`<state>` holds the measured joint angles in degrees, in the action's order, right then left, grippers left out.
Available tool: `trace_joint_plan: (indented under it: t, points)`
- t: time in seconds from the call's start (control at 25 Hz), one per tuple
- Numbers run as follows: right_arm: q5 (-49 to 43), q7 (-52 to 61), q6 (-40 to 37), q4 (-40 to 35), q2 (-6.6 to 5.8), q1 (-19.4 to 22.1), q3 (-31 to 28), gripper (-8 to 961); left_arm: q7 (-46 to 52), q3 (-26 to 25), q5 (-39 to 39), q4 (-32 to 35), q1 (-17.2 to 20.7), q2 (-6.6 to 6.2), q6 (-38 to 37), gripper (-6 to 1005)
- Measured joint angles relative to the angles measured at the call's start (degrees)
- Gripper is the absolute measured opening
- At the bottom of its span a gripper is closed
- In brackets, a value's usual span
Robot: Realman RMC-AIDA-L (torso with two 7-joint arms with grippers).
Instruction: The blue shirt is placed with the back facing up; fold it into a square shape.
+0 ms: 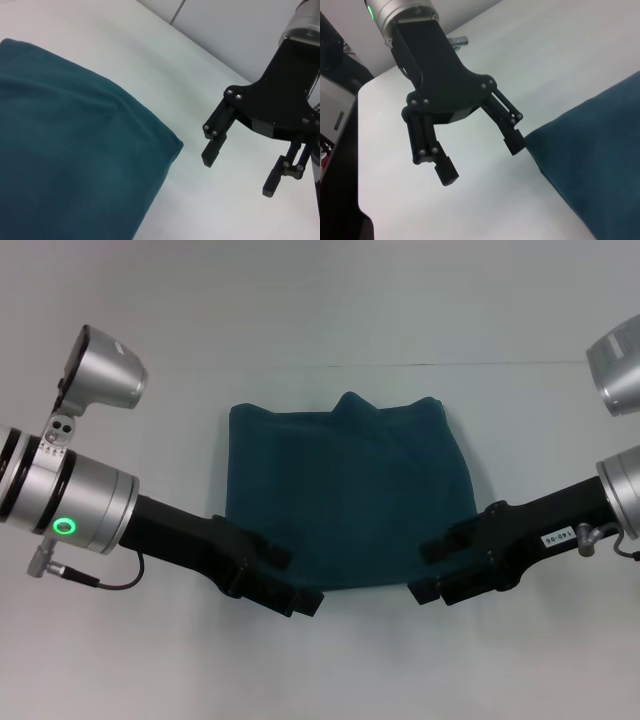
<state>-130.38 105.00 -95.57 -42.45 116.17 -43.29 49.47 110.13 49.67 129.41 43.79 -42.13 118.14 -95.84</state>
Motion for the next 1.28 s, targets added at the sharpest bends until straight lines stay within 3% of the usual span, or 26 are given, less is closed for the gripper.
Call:
trace_joint_plan:
  t: [1.28]
  points:
    - [0.1, -0.1, -0.2, -0.7, 0.01, 0.0, -0.4, 715, -2.9, 0.9, 0.6, 1.2, 0.2, 0.34, 0.4, 950]
